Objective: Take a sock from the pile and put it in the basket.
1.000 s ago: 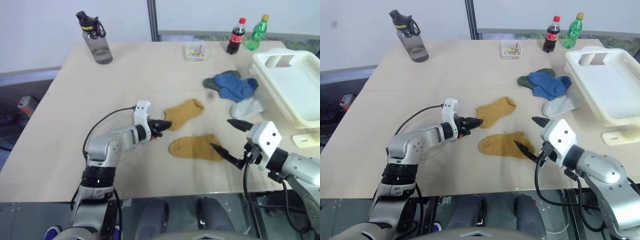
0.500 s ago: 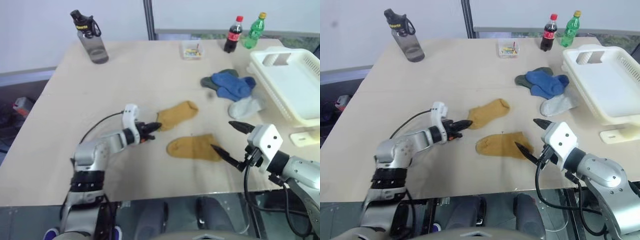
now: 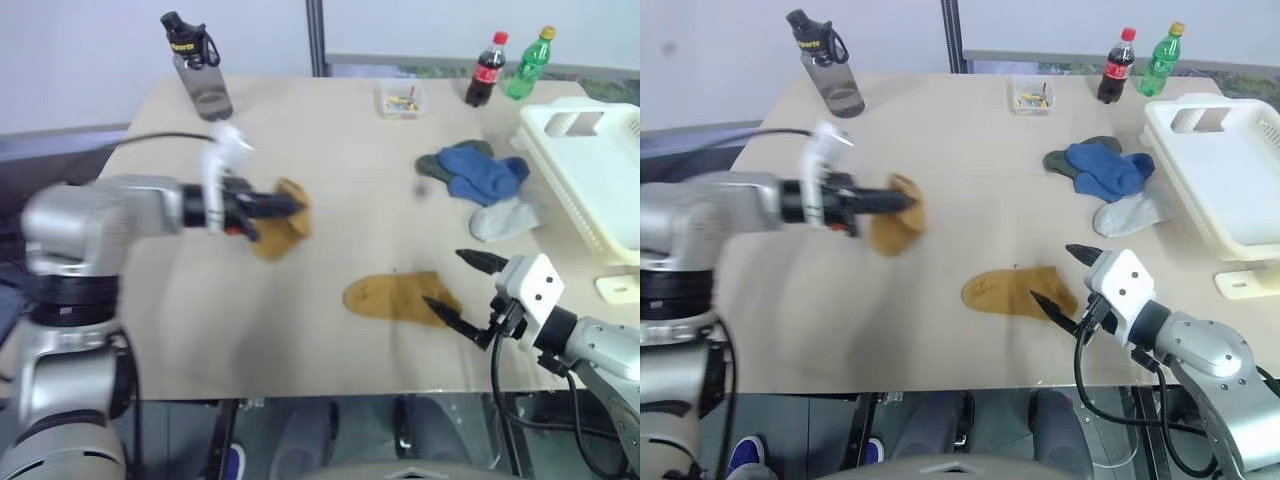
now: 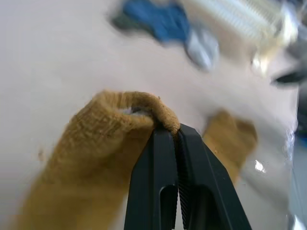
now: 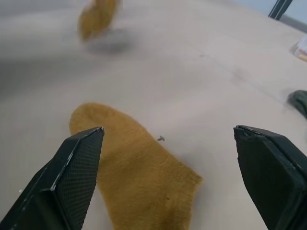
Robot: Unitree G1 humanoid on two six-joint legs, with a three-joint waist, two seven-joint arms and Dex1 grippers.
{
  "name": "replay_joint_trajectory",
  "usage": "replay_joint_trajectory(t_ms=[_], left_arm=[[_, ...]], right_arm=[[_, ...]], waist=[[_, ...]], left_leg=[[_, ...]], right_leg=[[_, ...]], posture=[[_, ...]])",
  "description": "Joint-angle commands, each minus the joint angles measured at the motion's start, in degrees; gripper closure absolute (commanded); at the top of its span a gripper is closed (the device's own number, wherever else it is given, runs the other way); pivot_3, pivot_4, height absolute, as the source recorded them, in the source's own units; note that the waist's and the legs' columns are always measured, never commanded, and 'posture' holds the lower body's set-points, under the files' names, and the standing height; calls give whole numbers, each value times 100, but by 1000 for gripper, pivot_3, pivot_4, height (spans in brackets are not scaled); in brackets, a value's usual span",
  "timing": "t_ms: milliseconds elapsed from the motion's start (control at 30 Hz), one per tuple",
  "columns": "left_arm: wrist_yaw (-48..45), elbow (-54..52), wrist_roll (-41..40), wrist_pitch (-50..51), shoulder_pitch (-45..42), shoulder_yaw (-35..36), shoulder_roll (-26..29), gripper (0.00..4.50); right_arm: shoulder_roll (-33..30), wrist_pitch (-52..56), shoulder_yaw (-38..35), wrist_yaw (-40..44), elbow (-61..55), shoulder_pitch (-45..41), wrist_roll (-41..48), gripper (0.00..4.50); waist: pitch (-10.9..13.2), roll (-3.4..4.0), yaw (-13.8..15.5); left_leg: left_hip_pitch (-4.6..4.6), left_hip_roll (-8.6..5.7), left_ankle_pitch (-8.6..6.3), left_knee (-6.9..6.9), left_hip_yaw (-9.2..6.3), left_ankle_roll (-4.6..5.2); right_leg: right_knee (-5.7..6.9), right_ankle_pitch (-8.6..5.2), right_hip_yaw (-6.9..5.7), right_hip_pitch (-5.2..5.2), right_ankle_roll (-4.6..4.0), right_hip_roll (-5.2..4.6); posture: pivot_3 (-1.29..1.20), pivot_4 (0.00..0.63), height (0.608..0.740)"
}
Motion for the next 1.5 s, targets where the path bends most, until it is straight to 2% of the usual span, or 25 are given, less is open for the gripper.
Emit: replay_joint_trajectory(t_ms=[33,133,200,233,267,300,333,467,600,733,967,1000,1033,1133,1167,1200,1233,1267,1333,1433,1500], left_arm=[[705,380,876,-594,-168,-819,-802,4428],[1255,1414,1468,-1331,-201,-1072,-1826,4428],[1493,1991,1517,-1641,-220,-878,-2437,3838],[1526,2148,1595,-1761,-229,-875,-2605,3626],[1490,2145,1723,-1982,-196,-942,-2684,3105],[1470,2015,1673,-2014,-163,-836,-2737,2789],[1284,1745,1598,-2118,-88,-719,-2603,2495],[636,968,1280,-2204,195,-207,-1952,2495],[312,314,1222,-2517,664,152,-1364,2495],[369,-111,1606,-3132,1448,323,-927,2495],[854,-337,2097,-3457,2254,201,-1041,2495],[899,-331,2107,-3480,2321,175,-1129,2359],[1001,-276,2137,-3489,2349,157,-1256,2359],[1105,-183,2157,-3510,2364,115,-1494,3103],[1102,-198,2119,-3520,2373,128,-1554,3655],[1086,-219,2063,-3517,2377,162,-1609,3858],[1050,-245,1985,-3509,2373,223,-1648,4307],[989,-306,1860,-3476,2370,324,-1665,4475],[798,-526,1575,-3474,2402,519,-1633,4500],[380,-963,663,-3012,2423,1024,-1483,4500],[77,-1277,263,-2604,2461,1142,-1143,4500]], right_arm=[[-24,72,-136,-157,-259,39,68,0],[-9,174,-157,-258,-373,147,117,0],[25,302,-180,-307,-402,184,257,0],[41,355,-187,-326,-395,172,324,0],[39,400,-163,-372,-388,145,330,0],[70,527,-95,-466,-367,44,368,0],[129,651,74,-600,-244,-209,330,0],[358,1058,748,-906,467,-1136,128,0],[586,1035,1340,-964,1555,-1973,-224,0],[1064,801,1602,-1014,2904,-2854,-505,0],[1434,134,1818,-802,4385,-3534,-925,0],[1470,63,1833,-769,4573,-3593,-967,519],[1486,-27,1864,-718,4749,-3641,-1026,841],[1536,-186,1879,-583,5003,-3691,-1100,2071],[1549,-189,1854,-525,4986,-3680,-1068,2630],[1548,-199,1831,-465,4936,-3663,-1038,2819],[1541,-200,1790,-409,4843,-3636,-988,3276],[1517,-140,1707,-366,4665,-3582,-904,3557],[1416,67,1525,-300,4217,-3422,-728,4424],[1137,671,1066,-248,2987,-2944,-236,4473],[977,1258,636,-351,1894,-2472,239,4473]], waist=[[2,-5,-12],[4,-7,-38],[4,-6,-44],[2,-6,-15],[2,-6,-14],[1,-5,-19],[1,-5,-58],[3,-1,-220],[1,11,-172],[2,12,-144],[2,13,-43],[2,13,-45],[2,13,-42],[2,13,-48],[2,14,-51],[2,14,-59],[2,14,-64],[2,14,-73],[2,14,-90],[2,14,-108],[2,15,-125]], left_leg=[[-2,0,0,1,-1,0],[-8,-5,1,10,3,0],[-14,0,1,12,6,-1],[-15,1,1,12,4,-1],[-14,2,0,19,0,0],[-15,2,0,20,1,1],[-13,2,0,21,4,1],[-7,15,0,27,14,0],[-8,19,1,24,10,-2],[-12,16,5,22,14,-9],[-28,3,13,22,8,-22],[-28,4,13,21,7,-22],[-27,3,13,21,8,-22],[-23,2,9,21,5,-16],[-20,2,7,22,5,-13],[-19,1,3,21,4,-6],[-18,1,3,22,3,-6],[-18,2,3,22,2,-5],[-19,4,3,22,1,-5],[-24,8,3,22,0,-6],[-34,12,2,21,-6,-4]], right_leg=[[-1,0,0,-3,0,2],[8,1,4,-13,-1,3],[17,1,11,-27,-3,10],[19,1,10,-28,-3,11],[19,1,5,-23,-3,12],[19,1,6,-23,-3,12],[19,1,10,-22,-3,11],[25,3,20,-27,-5,20],[28,6,19,-31,-12,26],[22,6,21,-32,-10,12],[12,7,9,-34,-8,-6],[13,7,8,-34,-8,-5],[14,7,8,-34,-8,-5],[22,8,4,-34,-8,-3],[25,8,4,-33,-9,-2],[29,8,4,-34,-9,-1],[31,8,3,-34,-9,0],[32,8,3,-34,-9,0],[32,8,3,-34,-9,-1],[31,8,3,-37,-9,-2],[24,7,-1,-40,-8,-5]], posture=[[0,150,740],[0,150,740],[0,150,740],[0,150,740],[0,150,740],[0,150,740],[0,150,740],[0,150,740],[0,150,740],[0,150,740],[0,150,740],[0,150,740],[0,150,740],[0,150,740],[0,150,740],[0,150,740],[0,150,740],[0,150,740],[0,150,740],[0,150,740],[0,150,740]])
